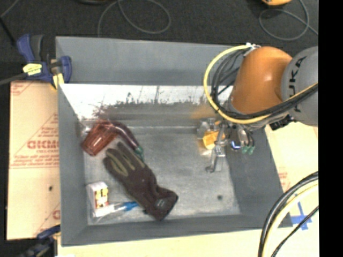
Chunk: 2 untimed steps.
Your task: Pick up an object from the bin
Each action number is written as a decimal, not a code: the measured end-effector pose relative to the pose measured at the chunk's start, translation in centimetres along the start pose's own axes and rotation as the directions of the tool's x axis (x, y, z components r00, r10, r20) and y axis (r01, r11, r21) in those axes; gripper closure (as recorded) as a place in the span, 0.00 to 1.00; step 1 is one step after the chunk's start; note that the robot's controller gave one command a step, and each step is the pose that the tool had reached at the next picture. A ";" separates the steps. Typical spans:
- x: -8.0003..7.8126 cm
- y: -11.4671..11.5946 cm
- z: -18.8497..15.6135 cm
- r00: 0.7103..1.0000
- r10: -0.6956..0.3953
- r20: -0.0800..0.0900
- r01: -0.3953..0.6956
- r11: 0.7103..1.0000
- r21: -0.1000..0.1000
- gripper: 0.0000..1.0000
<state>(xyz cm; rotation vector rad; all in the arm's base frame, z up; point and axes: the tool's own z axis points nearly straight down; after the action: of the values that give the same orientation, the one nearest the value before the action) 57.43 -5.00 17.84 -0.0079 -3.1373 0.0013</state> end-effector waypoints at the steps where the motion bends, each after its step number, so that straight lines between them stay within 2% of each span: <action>1: -0.2 0.0 -0.5 1.000 -0.001 0.008 0.001 1.000 0.001 0.00; 2: 3.6 2.9 3.0 1.000 0.002 0.015 -0.002 1.000 0.002 0.00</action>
Offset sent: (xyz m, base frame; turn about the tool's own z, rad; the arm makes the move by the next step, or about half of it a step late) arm -0.0815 0.0678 -0.0727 -0.0016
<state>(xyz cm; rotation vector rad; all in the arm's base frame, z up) 53.88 -2.12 14.90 -0.0105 -3.1523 0.0038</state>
